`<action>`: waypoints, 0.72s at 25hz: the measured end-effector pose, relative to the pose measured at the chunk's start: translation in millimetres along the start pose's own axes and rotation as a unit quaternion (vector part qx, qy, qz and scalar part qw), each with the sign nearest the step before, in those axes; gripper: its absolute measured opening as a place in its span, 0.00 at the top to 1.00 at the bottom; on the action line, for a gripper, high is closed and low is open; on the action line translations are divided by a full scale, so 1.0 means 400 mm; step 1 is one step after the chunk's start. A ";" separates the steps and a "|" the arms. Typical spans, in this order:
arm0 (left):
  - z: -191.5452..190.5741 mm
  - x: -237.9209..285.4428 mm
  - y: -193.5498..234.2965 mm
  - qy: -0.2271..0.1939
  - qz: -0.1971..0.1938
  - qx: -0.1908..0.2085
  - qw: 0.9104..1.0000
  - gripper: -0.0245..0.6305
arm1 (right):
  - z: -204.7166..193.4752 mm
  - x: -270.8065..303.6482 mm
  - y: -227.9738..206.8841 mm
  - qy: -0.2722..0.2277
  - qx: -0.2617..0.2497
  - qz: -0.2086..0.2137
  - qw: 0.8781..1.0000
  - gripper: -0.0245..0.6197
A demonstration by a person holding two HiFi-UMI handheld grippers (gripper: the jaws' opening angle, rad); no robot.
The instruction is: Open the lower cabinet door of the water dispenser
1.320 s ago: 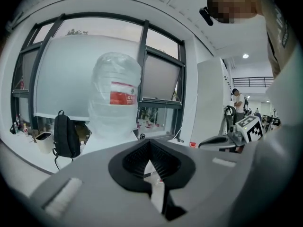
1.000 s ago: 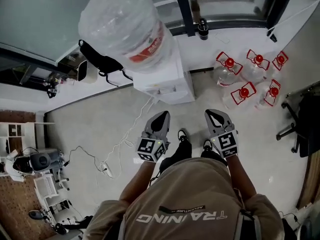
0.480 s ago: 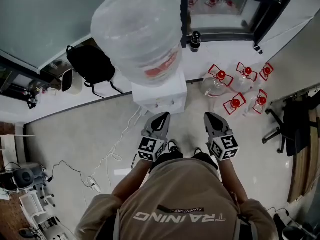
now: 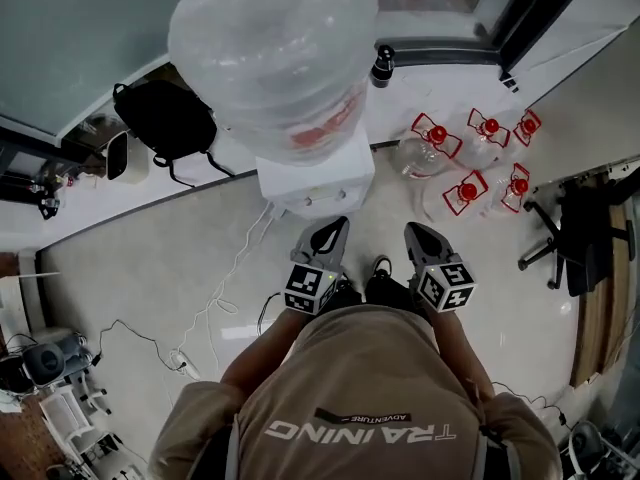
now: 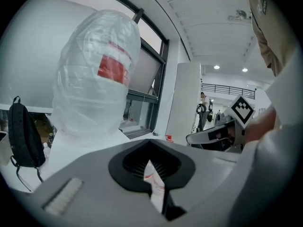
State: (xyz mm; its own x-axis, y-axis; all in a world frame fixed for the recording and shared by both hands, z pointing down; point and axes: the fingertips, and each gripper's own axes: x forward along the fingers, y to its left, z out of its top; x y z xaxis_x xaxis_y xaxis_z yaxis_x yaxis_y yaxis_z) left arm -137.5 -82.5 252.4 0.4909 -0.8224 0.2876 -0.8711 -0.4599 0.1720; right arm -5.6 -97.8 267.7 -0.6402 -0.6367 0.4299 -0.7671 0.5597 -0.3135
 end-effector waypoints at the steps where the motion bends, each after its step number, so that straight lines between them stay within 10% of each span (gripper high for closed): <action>1: -0.006 0.003 -0.002 0.006 0.003 -0.003 1.000 0.96 | -0.006 0.009 -0.005 0.007 -0.003 0.002 1.000 0.95; 18: -0.190 0.203 -0.040 0.100 0.047 -0.021 0.994 0.96 | -0.244 0.180 -0.230 0.059 -0.119 0.059 0.989 0.95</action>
State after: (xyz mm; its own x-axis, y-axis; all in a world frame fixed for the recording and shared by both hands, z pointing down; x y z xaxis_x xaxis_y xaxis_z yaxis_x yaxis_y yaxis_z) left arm -83.0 -116.4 344.5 0.4027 -0.7765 0.4847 -0.9143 -0.3664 0.1727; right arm 22.7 -143.5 410.1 -0.7042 -0.5010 0.5030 -0.6475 0.7438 -0.1657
